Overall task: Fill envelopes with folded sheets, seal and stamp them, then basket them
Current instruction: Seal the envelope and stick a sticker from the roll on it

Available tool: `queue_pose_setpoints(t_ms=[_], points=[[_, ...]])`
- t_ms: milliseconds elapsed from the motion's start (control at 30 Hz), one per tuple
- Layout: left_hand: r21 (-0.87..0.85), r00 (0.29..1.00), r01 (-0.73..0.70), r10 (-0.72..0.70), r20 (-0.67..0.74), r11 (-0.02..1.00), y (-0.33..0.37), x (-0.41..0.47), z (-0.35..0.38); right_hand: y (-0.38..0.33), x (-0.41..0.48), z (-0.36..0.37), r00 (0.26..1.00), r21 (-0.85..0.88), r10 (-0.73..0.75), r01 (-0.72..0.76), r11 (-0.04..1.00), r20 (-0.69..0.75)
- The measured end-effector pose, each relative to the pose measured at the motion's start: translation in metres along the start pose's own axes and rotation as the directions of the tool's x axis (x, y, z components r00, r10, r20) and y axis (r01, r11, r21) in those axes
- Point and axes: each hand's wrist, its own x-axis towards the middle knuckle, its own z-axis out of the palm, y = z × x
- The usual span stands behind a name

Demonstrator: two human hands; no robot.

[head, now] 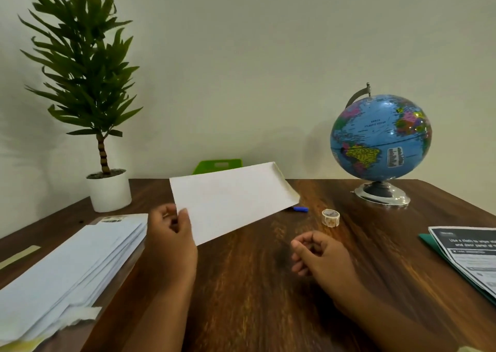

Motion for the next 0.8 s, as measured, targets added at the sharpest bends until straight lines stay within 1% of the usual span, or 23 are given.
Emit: queue_pose_setpoints(t_ms=[33, 67, 133, 167, 200, 233, 267, 300, 333, 367, 400, 467, 500, 567, 600, 633, 667, 700, 733, 767, 800], points=[[-0.038, 0.995, 0.096, -0.096, 0.016, 0.995, -0.002, 0.001, 0.003, 0.001, 0.000, 0.000, 1.000, 0.009, 0.010, -0.010, 1.000, -0.005], [-0.049, 0.986, 0.158, -0.155, 0.058, 0.986, -0.004, 0.002, 0.004, 0.002, 0.001, -0.001, 0.999, 0.015, 0.023, -0.022, 1.000, -0.026], [-0.025, 0.966, 0.203, -0.196, 0.169, 0.979, -0.009, 0.003, 0.006, 0.004, 0.004, -0.003, 0.989, 0.055, 0.055, -0.047, 0.997, -0.138], [-0.007, 0.957, 0.205, -0.199, 0.211, 0.979, -0.012, 0.004, 0.007, 0.005, 0.006, -0.005, 0.972, 0.126, 0.089, -0.063, 0.990, -0.216], [0.011, 0.952, 0.203, -0.200, 0.231, 0.979, -0.014, 0.005, 0.007, 0.004, 0.008, -0.008, 0.950, 0.243, 0.146, -0.077, 0.967, -0.277], [0.031, 0.952, 0.198, -0.200, 0.232, 0.980, -0.016, 0.006, 0.005, 0.002, 0.010, -0.013, 0.931, 0.390, 0.214, -0.086, 0.917, -0.297], [0.059, 0.954, 0.189, -0.198, 0.224, 0.980, -0.018, 0.008, 0.004, 0.000, 0.011, -0.019, 0.922, 0.536, 0.279, -0.097, 0.839, -0.270], [0.094, 0.958, 0.172, -0.188, 0.216, 0.981, -0.021, 0.010, 0.002, -0.001, 0.013, -0.025, 0.923, 0.667, 0.332, -0.124, 0.735, -0.194], [0.127, 0.962, 0.152, -0.176, 0.208, 0.980, -0.023, 0.011, 0.001, -0.002, 0.014, -0.030, 0.930, 0.762, 0.357, -0.168, 0.626, -0.089], [0.156, 0.965, 0.132, -0.163, 0.204, 0.979, -0.026, 0.014, -0.001, -0.001, 0.014, -0.035, 0.939, 0.794, 0.343, -0.217, 0.569, 0.011], [0.187, 0.968, 0.119, -0.156, 0.197, 0.975, -0.028, 0.016, -0.002, 0.000, 0.016, -0.038, 0.949, 0.782, 0.302, -0.258, 0.568, 0.093], [0.231, 0.974, 0.106, -0.148, 0.173, 0.967, -0.032, 0.019, -0.005, 0.001, 0.018, -0.040, 0.955, 0.716, 0.233, -0.292, 0.634, 0.183], [0.238, 0.977, 0.099, -0.140, 0.162, 0.966, -0.034, 0.020, -0.004, 0.002, 0.019, -0.039, 0.957, 0.666, 0.222, -0.288, 0.688, 0.185], [0.214, 0.979, 0.093, -0.128, 0.157, 0.972, -0.035, 0.020, -0.003, 0.003, 0.019, -0.037, 0.964, 0.498, 0.230, -0.266, 0.825, 0.133], [0.151, 0.978, 0.128, -0.150, 0.142, 0.980, -0.034, 0.019, -0.002, 0.005, 0.019, -0.036, 0.966, 0.411, 0.232, -0.259, 0.874, 0.115], [0.069, 0.971, 0.200, -0.207, 0.117, 0.977, -0.034, 0.020, -0.001, 0.006, 0.018, -0.035, 0.967, 0.357, 0.234, -0.254, 0.899, 0.098], [-0.083, 0.941, 0.330, -0.321, 0.105, 0.940, -0.031, 0.022, -0.001, 0.006, 0.017, -0.033, 0.970, 0.341, 0.232, -0.244, 0.908, 0.077], [-0.302, 0.882, 0.472, -0.441, 0.167, 0.828, -0.025, 0.023, -0.001, 0.006, 0.017, -0.032, 0.972, 0.362, 0.228, -0.230, 0.903, 0.049], [-0.510, 0.810, 0.582, -0.506, 0.297, 0.633, -0.021, 0.022, -0.001, 0.004, 0.016, -0.030, 0.973, 0.418, 0.229, -0.216, 0.882, 0.021], [-0.597, 0.758, 0.645, -0.496, 0.422, 0.478, -0.018, 0.019, 0.001, 0.003, 0.016, -0.027, 0.971, 0.491, 0.238, -0.206, 0.847, -0.003], [-0.581, 0.723, 0.690, -0.453, 0.522, 0.432, -0.014, 0.012, 0.005, 0.000, 0.016, -0.022, 0.968, 0.554, 0.250, -0.196, 0.809, -0.022]])
